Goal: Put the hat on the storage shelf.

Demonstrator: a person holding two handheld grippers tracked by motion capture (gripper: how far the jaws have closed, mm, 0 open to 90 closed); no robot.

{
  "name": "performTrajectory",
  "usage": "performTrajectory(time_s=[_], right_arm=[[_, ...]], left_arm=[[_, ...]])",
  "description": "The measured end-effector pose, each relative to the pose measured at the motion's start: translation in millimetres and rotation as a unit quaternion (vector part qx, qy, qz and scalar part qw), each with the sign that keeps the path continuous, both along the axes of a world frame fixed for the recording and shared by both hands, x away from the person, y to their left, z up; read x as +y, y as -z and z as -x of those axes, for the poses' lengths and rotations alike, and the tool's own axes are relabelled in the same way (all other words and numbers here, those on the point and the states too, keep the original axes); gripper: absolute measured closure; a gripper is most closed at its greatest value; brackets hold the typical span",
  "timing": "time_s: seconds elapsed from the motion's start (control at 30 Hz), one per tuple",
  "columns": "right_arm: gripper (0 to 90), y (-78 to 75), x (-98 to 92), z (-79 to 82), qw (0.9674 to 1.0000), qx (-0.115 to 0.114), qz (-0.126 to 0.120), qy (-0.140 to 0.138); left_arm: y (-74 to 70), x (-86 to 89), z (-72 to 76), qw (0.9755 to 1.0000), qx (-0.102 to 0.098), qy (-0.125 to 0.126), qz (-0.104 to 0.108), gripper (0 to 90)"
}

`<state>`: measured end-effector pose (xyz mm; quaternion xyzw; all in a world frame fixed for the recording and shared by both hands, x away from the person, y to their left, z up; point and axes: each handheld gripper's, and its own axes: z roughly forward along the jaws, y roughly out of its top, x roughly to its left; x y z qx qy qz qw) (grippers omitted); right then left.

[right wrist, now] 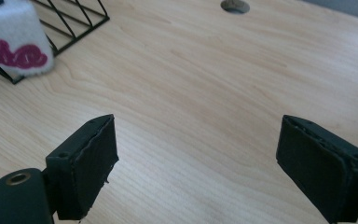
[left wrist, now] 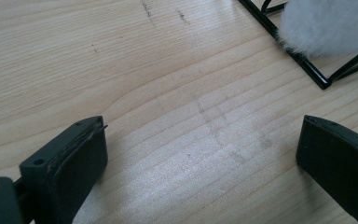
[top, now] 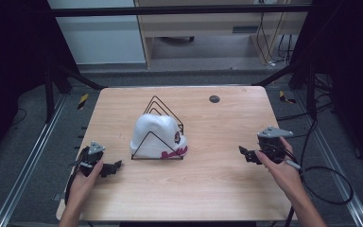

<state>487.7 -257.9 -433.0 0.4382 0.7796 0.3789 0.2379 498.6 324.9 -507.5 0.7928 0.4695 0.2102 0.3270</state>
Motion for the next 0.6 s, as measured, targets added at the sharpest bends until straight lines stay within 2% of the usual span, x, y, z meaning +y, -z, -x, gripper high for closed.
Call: performTrajectory(time_s=[0.43,0.6], right_arm=[[12.8,43.8,5.3,7.3,0.9989,0.046,-0.003,0.006],[12.4,58.7,9.4,8.9,0.9983,0.056,-0.003,0.019]], left_arm=[[0.3,-1.5,-0.2,1.0000,0.002,-0.003,-0.001,0.0],[0.5,-2.5,-0.1,1.0000,0.003,-0.007,0.001,0.0]])
